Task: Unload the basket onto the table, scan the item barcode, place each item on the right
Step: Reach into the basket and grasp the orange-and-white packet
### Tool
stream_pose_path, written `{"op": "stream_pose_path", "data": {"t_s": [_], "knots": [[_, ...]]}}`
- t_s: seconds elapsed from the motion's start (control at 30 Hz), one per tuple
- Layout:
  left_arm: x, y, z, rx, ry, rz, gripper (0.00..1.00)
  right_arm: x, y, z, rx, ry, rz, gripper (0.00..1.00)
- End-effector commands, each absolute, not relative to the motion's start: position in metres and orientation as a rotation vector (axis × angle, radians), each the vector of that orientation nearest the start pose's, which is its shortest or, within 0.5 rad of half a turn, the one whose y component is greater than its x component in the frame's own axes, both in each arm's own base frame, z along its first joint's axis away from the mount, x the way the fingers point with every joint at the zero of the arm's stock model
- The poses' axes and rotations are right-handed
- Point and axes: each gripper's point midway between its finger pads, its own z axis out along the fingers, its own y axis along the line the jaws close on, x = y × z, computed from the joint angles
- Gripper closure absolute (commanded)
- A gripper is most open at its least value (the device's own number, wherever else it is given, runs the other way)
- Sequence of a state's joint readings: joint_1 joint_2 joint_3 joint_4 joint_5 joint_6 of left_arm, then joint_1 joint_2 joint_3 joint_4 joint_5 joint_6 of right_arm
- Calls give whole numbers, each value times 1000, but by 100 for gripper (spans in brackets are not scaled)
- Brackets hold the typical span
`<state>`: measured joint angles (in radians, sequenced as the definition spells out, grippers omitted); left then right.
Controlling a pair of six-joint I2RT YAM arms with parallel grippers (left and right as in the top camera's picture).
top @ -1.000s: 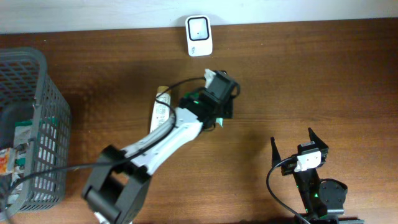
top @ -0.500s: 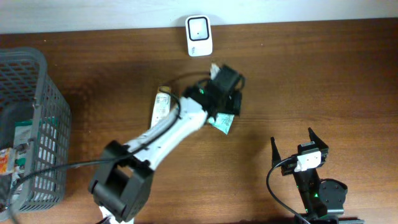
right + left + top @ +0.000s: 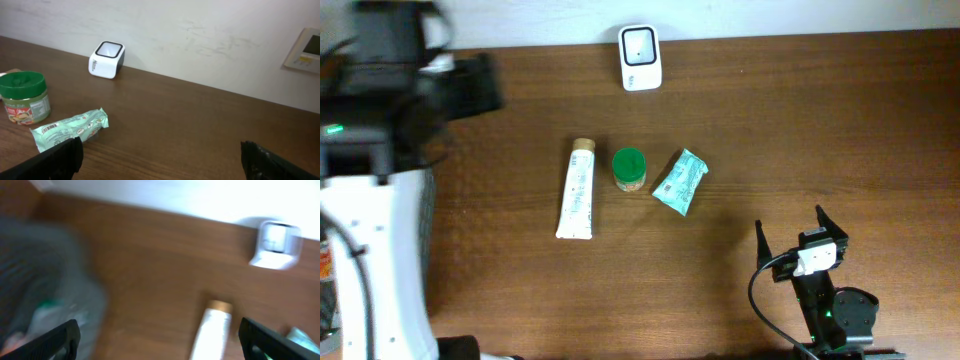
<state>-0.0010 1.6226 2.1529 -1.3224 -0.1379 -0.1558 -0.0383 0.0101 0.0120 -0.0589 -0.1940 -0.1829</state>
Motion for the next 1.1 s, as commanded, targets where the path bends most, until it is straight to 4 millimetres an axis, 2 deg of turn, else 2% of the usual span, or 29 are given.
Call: {"op": "stream_pose_path", "data": {"t_s": [0.0, 0.03, 0.13, 0.27, 0.47, 0.53, 0.63, 0.7, 0.8, 0.93, 1.07], "knots": [[356, 120, 381, -515, 2324, 221, 1, 244, 25, 160, -263, 1610, -4, 2], [349, 141, 379, -588, 2316, 233, 1, 244, 25, 160, -262, 1610, -4, 2], [328, 186, 371, -836, 2266, 240, 1, 244, 25, 160, -262, 1610, -4, 2], [309, 222, 349, -989, 2264, 276, 1, 244, 25, 160, -263, 1610, -4, 2], [297, 264, 288, -1133, 2293, 347, 4, 244, 25, 160, -263, 1610, -4, 1], [300, 276, 277, -1097, 2301, 381, 5, 244, 25, 160, -262, 1610, -4, 2], [308, 293, 252, -924, 2383, 460, 5, 244, 25, 160, -262, 1610, -4, 2], [312, 297, 228, -783, 2489, 494, 5, 244, 25, 160, -262, 1610, -4, 2], [313, 299, 188, -673, 2624, 491, 12, 244, 25, 160, -262, 1610, -4, 2], [299, 317, 150, -751, 2717, 511, 13, 244, 25, 160, -263, 1610, -4, 2], [285, 330, 125, -820, 2767, 489, 16, 244, 25, 160, -262, 1610, -4, 2]]}}
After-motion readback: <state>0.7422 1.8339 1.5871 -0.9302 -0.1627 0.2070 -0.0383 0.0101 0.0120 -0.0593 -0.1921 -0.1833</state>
